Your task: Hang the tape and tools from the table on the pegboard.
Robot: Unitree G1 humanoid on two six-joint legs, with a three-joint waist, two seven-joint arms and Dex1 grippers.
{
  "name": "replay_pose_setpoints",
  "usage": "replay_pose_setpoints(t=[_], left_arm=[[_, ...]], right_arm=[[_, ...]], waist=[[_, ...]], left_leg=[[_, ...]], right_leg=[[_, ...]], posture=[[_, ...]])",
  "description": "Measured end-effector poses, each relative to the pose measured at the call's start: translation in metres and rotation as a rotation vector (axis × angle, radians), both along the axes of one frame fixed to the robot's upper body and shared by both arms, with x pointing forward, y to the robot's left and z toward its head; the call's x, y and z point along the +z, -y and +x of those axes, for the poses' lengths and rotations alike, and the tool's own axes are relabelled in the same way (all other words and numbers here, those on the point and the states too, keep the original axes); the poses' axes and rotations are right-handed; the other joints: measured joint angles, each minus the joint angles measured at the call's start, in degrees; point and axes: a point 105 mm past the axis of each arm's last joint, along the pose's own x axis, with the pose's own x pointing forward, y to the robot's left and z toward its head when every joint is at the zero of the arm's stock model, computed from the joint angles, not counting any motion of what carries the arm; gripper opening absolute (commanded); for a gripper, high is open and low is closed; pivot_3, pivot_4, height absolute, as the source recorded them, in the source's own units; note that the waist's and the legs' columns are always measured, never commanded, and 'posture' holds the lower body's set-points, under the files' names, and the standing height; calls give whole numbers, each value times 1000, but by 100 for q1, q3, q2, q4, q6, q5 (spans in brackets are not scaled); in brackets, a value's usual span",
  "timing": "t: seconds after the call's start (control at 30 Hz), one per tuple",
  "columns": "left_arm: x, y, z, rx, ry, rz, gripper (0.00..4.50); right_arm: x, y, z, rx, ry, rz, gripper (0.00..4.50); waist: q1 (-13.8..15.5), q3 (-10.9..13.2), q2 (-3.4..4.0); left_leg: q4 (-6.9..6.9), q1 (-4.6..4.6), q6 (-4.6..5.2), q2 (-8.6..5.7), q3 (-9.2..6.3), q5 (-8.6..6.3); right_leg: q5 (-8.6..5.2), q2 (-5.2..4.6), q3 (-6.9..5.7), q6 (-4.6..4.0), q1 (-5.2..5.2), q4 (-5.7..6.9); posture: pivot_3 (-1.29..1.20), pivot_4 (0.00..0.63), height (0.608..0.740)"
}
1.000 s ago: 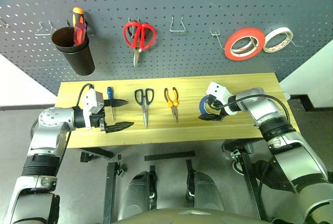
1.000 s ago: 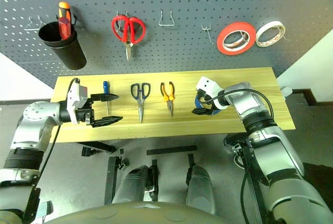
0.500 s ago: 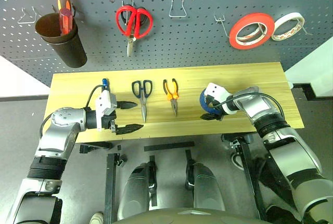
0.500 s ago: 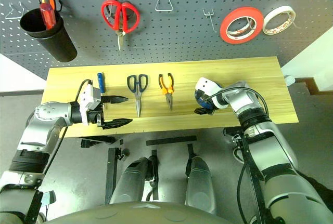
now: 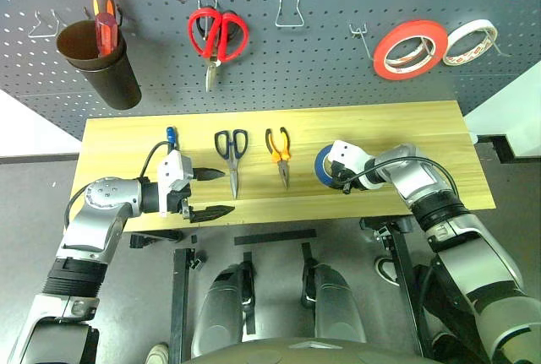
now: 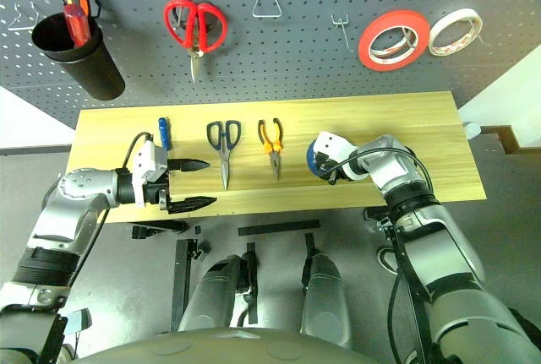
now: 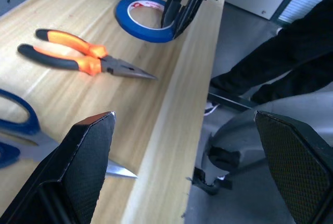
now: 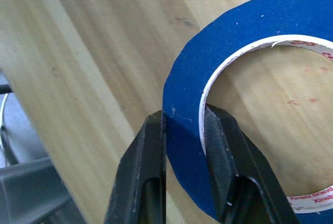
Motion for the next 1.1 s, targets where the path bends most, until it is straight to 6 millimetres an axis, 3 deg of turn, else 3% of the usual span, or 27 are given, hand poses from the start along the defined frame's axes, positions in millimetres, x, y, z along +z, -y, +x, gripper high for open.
replay_pose_setpoints(t=[0.13,0.3,0.47,0.63,0.83,0.93,1.1], left_arm=[[11,4,-8,-31,16,-94,4500],[27,0,-15,-54,42,-222,4500],[49,-8,-13,-35,92,-309,4500],[67,-9,-6,-41,142,-356,4500],[84,-11,8,-49,185,-379,4500],[88,-12,13,-46,212,-386,4500],[89,-15,23,-25,232,-379,4500]], right_arm=[[18,-10,-20,57,-48,168,665],[74,0,-40,82,28,352,663],[110,-1,-66,150,123,468,663],[146,-8,-75,202,272,524,663],[195,-20,-68,229,519,500,663],[207,-20,-63,211,612,471,663],[191,-17,-48,171,634,396,663]], waist=[[15,1,2],[19,-2,-3],[10,-21,-15],[-10,-127,-43],[-18,-353,-55],[-14,-479,-75],[-36,-615,-101]], left_leg=[[3,-15,0,7,-3,0],[4,-22,-1,8,-10,0],[4,-30,-1,-7,-11,0],[6,-37,-1,-10,-2,0],[7,-60,-2,-13,10,2],[6,-65,-2,-15,8,1],[13,-64,-2,-16,9,2]], right_leg=[[1,-3,-2,2,-3,-8],[1,-2,-9,2,-4,-10],[2,-2,-12,4,-5,-13],[4,-3,-15,6,-8,-13],[4,-1,-18,6,-25,-14],[4,-1,-23,6,-25,-17],[5,0,-23,7,-22,-16]], posture=[[-1,331,740],[-25,288,740],[-67,224,740],[-84,184,740],[-98,138,740],[-99,124,740],[-90,112,740]])
